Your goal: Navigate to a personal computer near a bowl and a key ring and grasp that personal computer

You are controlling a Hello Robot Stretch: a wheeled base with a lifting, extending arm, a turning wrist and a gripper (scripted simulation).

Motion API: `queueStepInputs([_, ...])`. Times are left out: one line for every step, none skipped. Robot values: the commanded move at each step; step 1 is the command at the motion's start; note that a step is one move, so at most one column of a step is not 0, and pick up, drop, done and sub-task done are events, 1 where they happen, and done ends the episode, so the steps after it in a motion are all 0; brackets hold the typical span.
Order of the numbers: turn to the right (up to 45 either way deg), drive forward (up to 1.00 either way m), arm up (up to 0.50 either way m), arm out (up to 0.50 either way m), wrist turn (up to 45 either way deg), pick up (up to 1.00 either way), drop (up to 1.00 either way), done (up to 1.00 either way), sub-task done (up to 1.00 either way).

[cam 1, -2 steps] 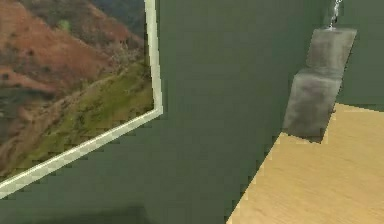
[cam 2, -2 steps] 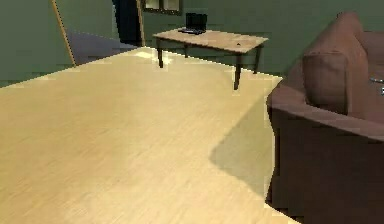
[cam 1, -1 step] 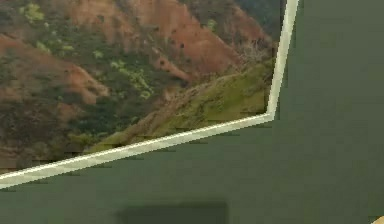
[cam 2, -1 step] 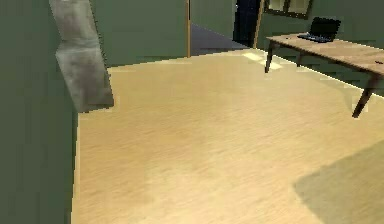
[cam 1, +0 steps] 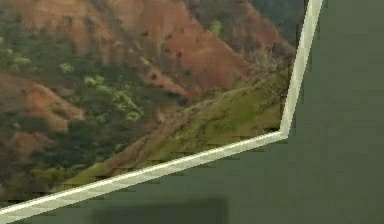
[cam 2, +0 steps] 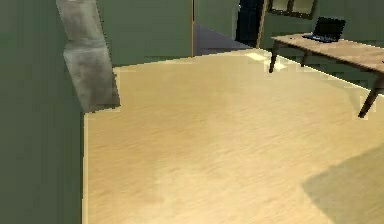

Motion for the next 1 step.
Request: queueStepInputs([45.0, 0.0, 0.0, 0.0, 0.0, 0.0, 0.0, 0.0, 0.0])
